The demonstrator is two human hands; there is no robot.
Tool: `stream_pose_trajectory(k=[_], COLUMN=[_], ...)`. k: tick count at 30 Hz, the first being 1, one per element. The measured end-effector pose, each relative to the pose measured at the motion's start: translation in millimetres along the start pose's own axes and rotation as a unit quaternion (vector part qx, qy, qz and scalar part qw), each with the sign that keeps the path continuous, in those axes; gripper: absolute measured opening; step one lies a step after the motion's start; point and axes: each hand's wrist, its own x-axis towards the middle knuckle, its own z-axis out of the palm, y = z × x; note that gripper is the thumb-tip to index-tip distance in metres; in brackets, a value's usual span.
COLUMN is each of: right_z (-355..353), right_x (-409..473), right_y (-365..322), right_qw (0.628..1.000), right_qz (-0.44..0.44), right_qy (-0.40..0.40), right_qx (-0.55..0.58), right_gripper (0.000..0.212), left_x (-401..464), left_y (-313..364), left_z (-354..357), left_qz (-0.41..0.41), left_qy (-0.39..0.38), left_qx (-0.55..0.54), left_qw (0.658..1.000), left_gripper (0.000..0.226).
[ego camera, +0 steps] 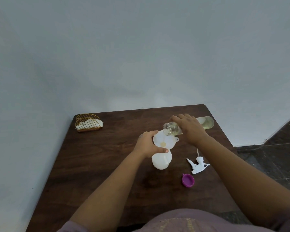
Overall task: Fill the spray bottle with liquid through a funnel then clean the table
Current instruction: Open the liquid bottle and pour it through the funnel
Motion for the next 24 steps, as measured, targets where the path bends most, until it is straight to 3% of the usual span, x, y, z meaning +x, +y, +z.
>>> stream_pose_trajectory(k=[24], right_z=[-1.8], right_x=[-1.9], right_y=[-1.0], right_qw=[1.000], right_qz=[0.000], right_qy=[0.001], right_qx=[-0.002], right_gripper=[0.049], left_x=[0.6], left_y=[-1.8], left_z=[-1.1], left_qz=[0.001], left_qy=[-0.004], left_qx=[-0.008], left_qw=[1.000], left_gripper=[0.100])
